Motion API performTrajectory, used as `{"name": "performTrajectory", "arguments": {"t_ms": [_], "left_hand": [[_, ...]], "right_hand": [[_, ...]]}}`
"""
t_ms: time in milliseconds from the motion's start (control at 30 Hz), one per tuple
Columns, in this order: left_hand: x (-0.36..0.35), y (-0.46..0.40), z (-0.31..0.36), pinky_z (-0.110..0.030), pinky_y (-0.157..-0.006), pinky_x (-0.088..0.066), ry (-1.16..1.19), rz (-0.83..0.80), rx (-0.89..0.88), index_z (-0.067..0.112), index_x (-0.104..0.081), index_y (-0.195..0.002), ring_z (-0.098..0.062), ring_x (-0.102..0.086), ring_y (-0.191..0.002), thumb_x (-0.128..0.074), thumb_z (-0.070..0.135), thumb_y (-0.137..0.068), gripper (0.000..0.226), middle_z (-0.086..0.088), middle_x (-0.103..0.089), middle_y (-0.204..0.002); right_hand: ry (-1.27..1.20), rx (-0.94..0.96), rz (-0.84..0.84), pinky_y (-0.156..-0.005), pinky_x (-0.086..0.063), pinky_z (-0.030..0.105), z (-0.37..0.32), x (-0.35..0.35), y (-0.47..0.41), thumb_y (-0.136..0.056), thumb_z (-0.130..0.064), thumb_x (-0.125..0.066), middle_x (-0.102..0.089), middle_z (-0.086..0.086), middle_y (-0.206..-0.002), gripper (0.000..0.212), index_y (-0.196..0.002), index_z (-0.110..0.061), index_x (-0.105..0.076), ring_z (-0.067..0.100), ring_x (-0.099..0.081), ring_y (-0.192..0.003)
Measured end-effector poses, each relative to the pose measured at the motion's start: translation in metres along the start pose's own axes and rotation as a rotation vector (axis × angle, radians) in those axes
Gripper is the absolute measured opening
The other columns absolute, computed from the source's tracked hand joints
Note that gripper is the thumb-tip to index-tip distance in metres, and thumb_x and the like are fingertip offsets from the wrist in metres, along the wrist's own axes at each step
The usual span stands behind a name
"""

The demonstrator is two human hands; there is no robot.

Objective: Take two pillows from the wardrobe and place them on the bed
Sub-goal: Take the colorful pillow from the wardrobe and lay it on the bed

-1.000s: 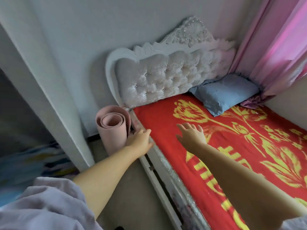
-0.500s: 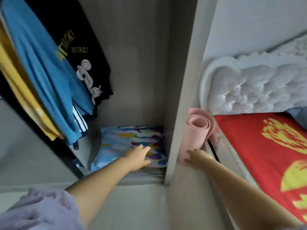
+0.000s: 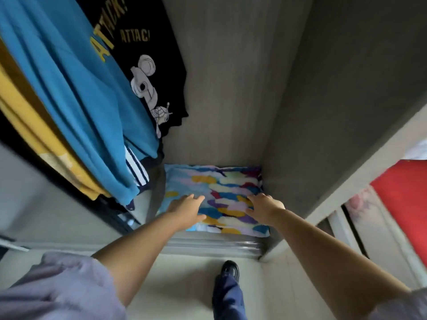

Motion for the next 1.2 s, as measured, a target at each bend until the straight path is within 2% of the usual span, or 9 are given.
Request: {"name": "performTrajectory", "arguments": {"t_ms": [133,300,467,667,733,800,933,1133,1200], "left_hand": [[0.001,-0.100,-0.029,-0.042,-0.097,-0.045,-0.020,0.008,0.016,0.017,-0.038,-0.134,-0.032,-0.050,-0.119,-0.054,0.046,-0.086,0.058,-0.014,-0.053,-0.129],[-0.032,-0.213,-0.068,-0.042,-0.093,-0.047,-0.028,-0.022,0.045,0.019,-0.033,-0.137,-0.030,-0.049,-0.120,-0.051,0.046,-0.089,0.058,-0.012,-0.048,-0.130],[-0.111,-0.339,-0.107,-0.041,-0.101,-0.034,-0.233,-0.056,-0.037,0.017,-0.020,-0.145,-0.028,-0.036,-0.131,-0.042,0.042,-0.094,0.061,-0.011,-0.033,-0.144],[-0.206,-0.511,-0.149,-0.041,-0.109,-0.025,-0.318,0.041,-0.085,0.013,-0.017,-0.147,-0.026,-0.029,-0.137,-0.050,0.043,-0.091,0.071,-0.012,-0.027,-0.151],[-0.222,-0.560,-0.162,-0.038,-0.101,-0.041,-0.361,0.216,-0.159,0.010,-0.042,-0.138,-0.025,-0.048,-0.127,-0.068,0.056,-0.072,0.086,-0.016,-0.047,-0.141],[-0.230,-0.601,-0.173,-0.033,-0.078,-0.056,-0.440,0.338,-0.196,0.011,-0.067,-0.114,-0.021,-0.068,-0.100,-0.080,0.067,-0.039,0.094,-0.013,-0.069,-0.113],[-0.270,-0.689,-0.214,-0.040,-0.104,-0.033,-0.340,0.293,-0.148,0.017,-0.021,-0.145,-0.028,-0.042,-0.127,-0.060,0.058,-0.073,0.092,-0.010,-0.039,-0.144],[-0.315,-0.743,-0.252,-0.042,-0.101,-0.038,-0.161,0.148,-0.164,0.024,-0.021,-0.142,-0.028,-0.049,-0.120,-0.056,0.078,-0.050,0.113,-0.007,-0.047,-0.138],[-0.318,-0.752,-0.253,-0.043,-0.101,-0.041,-0.122,0.065,-0.164,0.023,-0.024,-0.141,-0.028,-0.050,-0.121,-0.055,0.080,-0.039,0.121,-0.008,-0.047,-0.139]], "right_hand": [[0.045,0.093,-0.035,-0.106,-0.039,0.040,0.001,0.003,-0.109,-0.094,-0.046,-0.042,-0.037,0.013,-0.149,0.063,-0.148,-0.017,-0.026,0.028,-0.040,-0.133],[0.105,0.110,-0.073,-0.107,-0.038,0.042,0.005,-0.014,-0.242,-0.097,-0.045,-0.042,-0.037,0.017,-0.147,0.062,-0.148,-0.015,-0.024,0.030,-0.038,-0.134],[0.081,0.088,-0.062,-0.104,-0.040,0.043,0.019,-0.083,-0.374,-0.095,-0.051,-0.041,-0.036,0.009,-0.147,0.065,-0.149,-0.022,-0.020,0.028,-0.038,-0.132],[0.125,0.106,0.031,-0.111,-0.032,0.040,0.056,-0.169,-0.530,-0.093,-0.050,-0.046,-0.020,0.002,-0.157,0.074,-0.152,-0.026,-0.009,0.022,-0.025,-0.142],[0.142,0.148,0.061,-0.115,-0.027,0.037,0.060,-0.189,-0.578,-0.090,-0.051,-0.051,-0.015,0.001,-0.159,0.081,-0.152,-0.023,-0.005,0.018,-0.020,-0.144],[0.124,0.191,0.069,-0.116,-0.023,0.037,0.062,-0.203,-0.624,-0.086,-0.051,-0.058,-0.010,-0.001,-0.160,0.091,-0.152,-0.020,-0.004,0.016,-0.015,-0.146],[0.185,0.172,0.098,-0.115,-0.023,0.044,0.073,-0.221,-0.703,-0.075,-0.058,-0.068,-0.017,0.003,-0.157,0.104,-0.151,-0.017,-0.009,0.023,-0.021,-0.144],[0.042,0.059,-0.108,-0.096,-0.044,0.029,0.104,-0.261,-0.771,-0.054,-0.064,-0.080,-0.043,0.002,-0.146,0.109,-0.144,-0.021,-0.034,0.022,-0.048,-0.127],[0.006,0.053,-0.134,-0.098,-0.046,0.033,0.105,-0.263,-0.780,-0.041,-0.068,-0.080,-0.045,0.001,-0.144,0.118,-0.141,-0.022,-0.038,0.022,-0.050,-0.124]]}}
Point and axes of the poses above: each hand's wrist, its own y-axis away from the middle knuckle, its own x-axis out of the back of the hand, z = x × y, the point moved 4 cm from there along -y, towards the middle knuckle
